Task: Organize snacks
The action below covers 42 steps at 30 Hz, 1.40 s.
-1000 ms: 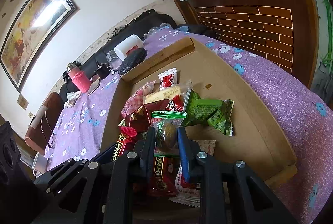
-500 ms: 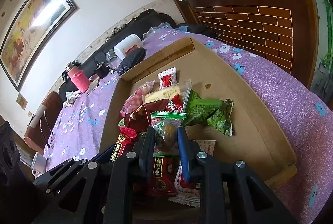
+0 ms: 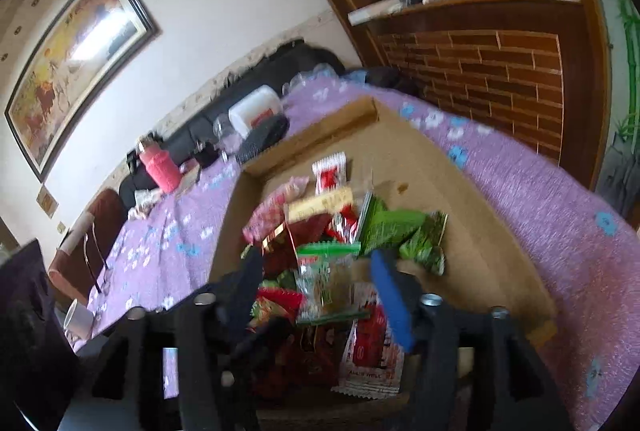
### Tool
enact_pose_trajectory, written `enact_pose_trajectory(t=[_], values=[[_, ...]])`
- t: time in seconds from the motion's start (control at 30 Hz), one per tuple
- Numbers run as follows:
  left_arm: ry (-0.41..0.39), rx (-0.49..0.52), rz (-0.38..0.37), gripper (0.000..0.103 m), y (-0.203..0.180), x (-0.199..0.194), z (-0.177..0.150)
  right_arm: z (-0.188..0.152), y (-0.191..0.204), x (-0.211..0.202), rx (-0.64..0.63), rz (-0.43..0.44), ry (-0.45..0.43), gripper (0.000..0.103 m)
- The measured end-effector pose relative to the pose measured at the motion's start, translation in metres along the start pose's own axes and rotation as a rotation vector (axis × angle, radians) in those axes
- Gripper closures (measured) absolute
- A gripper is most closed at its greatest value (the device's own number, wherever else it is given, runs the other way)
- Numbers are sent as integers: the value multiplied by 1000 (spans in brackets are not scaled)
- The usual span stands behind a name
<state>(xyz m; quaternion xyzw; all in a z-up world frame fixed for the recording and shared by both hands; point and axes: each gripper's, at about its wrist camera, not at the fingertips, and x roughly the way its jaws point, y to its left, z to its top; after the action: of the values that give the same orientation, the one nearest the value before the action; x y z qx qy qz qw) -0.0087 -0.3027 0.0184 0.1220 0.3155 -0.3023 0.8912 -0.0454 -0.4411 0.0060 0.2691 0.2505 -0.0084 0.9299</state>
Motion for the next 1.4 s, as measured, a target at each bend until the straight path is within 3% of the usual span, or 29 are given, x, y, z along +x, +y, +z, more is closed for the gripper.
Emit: enact_pose_trajectory(t=[0.07,0.2,0.4,0.5,0.6,0.67,0.87,1.1,1.23,1.4], values=[[2,-10,-5,26,1,-3,0,2,0,-9,-2,-26,-51,31],[12,-43,-55,24,8,-14,4,6,-10,-26,43,-86,-139,26],[101,-241,-281,20,44,-31,10,9,-25,-29,115,-136,-121,26],[125,-299,-298,18,61,-44,10,4,-17,-38,76,-162,-128,26],[87,-288,-260,15,71,-69,8,-4,-3,-49,28,-178,-127,26],[38,-252,-228,0,70,-86,5,-12,8,-56,-7,-191,-130,26],[-99,-109,43,0,57,-106,-17,-33,45,-58,-124,-305,-154,16],[-175,-59,116,0,51,-114,-22,-38,64,-59,-171,-431,-189,6],[-170,-61,264,0,55,-108,-18,-39,65,-60,-170,-462,-193,6],[-162,-56,390,0,58,-108,-19,-38,66,-58,-181,-456,-183,6]])
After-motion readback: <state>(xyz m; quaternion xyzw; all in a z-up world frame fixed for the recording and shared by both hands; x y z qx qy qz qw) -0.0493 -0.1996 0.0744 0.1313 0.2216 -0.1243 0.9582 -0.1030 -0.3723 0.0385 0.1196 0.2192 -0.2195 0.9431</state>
